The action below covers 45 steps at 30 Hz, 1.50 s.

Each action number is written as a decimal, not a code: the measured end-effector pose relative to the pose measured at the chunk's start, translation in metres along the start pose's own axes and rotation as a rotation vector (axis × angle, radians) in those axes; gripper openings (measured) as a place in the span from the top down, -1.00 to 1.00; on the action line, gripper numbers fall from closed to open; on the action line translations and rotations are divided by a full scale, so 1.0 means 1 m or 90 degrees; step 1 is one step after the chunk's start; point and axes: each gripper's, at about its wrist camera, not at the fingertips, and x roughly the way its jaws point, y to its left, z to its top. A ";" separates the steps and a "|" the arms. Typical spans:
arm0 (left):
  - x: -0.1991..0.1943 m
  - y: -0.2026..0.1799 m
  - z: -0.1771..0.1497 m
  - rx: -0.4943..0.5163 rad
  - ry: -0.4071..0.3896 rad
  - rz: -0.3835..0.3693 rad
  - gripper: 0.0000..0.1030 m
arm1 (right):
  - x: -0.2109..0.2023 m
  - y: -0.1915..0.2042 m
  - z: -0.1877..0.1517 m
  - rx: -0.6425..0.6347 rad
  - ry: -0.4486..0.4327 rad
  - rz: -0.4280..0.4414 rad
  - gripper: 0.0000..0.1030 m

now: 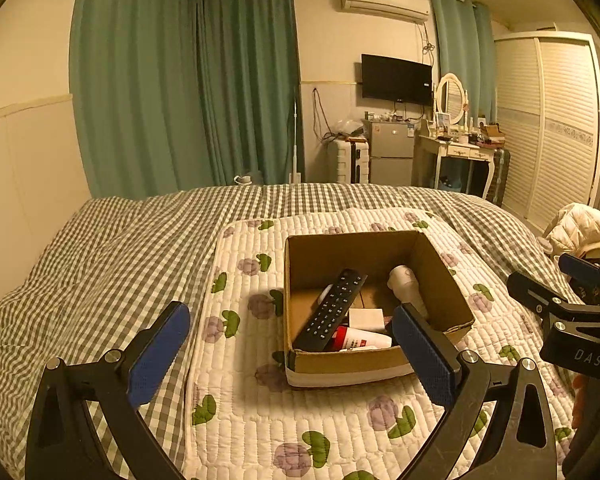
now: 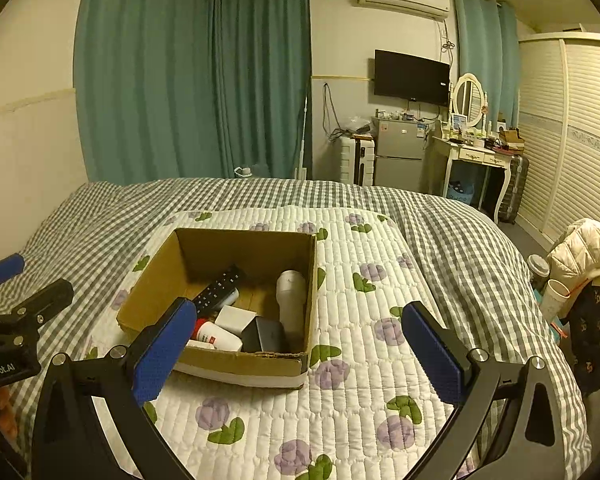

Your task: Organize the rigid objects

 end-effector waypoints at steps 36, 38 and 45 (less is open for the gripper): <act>0.007 0.000 -0.007 0.003 0.023 0.000 -1.00 | 0.006 -0.001 -0.003 0.007 0.015 -0.010 -1.00; 0.008 0.000 -0.007 0.002 0.025 0.005 -1.00 | 0.006 -0.001 -0.003 0.008 0.016 -0.010 -1.00; 0.009 0.003 -0.009 -0.006 0.029 0.004 -1.00 | 0.007 0.000 -0.003 0.003 0.018 -0.012 -1.00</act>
